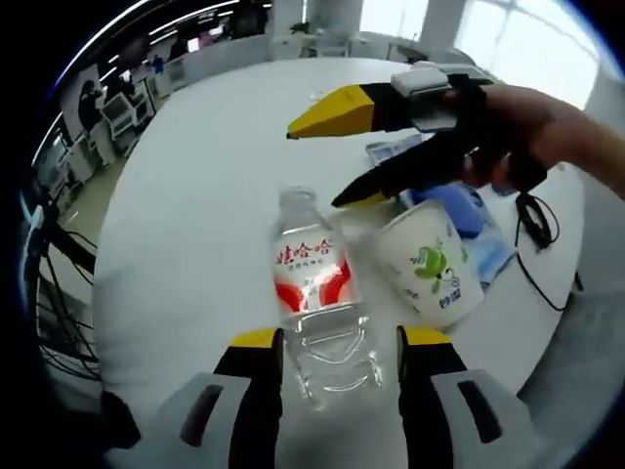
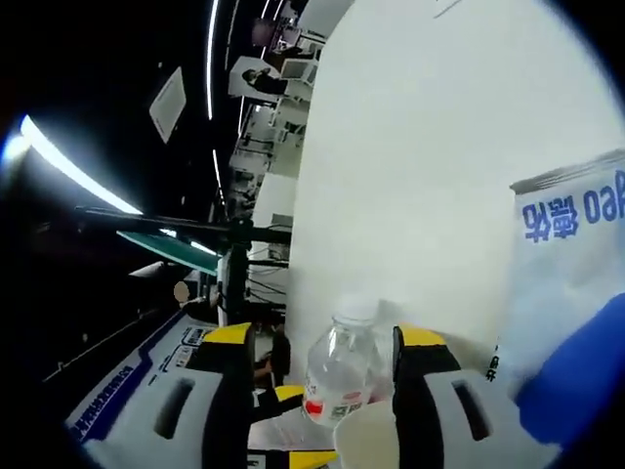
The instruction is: Arrange the tabletop items into an orderly group along one side of the table until the central work area is clear of visible clutter.
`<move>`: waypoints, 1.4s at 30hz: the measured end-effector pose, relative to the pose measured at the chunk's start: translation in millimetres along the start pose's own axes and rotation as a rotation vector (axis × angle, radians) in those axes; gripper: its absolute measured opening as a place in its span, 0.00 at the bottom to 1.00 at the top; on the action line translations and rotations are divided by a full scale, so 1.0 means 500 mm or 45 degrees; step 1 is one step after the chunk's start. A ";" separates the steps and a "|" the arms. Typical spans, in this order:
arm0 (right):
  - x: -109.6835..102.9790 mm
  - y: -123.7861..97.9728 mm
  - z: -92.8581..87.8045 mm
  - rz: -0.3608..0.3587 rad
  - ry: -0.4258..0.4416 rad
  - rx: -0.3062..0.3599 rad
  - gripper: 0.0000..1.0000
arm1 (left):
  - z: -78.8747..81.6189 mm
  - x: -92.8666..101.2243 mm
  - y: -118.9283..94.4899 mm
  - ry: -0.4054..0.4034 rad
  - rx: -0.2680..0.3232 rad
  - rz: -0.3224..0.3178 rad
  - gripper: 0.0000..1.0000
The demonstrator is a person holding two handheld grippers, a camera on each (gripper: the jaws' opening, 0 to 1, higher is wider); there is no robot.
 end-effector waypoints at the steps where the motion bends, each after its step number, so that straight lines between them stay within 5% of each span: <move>1: 0.001 0.003 -0.002 -0.003 0.003 -0.002 0.53 | -0.002 0.005 0.001 0.016 -0.008 0.001 0.43; 24: 0.018 0.044 -0.004 0.029 0.078 -0.018 0.44 | -0.003 -0.012 0.030 0.154 -0.075 0.037 0.43; 42: 0.040 0.044 -0.010 -0.024 -0.027 0.004 0.21 | -0.005 -0.010 0.027 0.106 0.072 0.084 0.39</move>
Point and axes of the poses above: the point that each gripper's makers call its tool centre point, and the gripper's own axes: y roughly forward along the fingers, x roughly to its right, z roughly out of its top, the point moved 3 cm from there along -y, roughly backward along the fingers, and after that the axes turned 4 degrees about x, right-handed, at the moved point
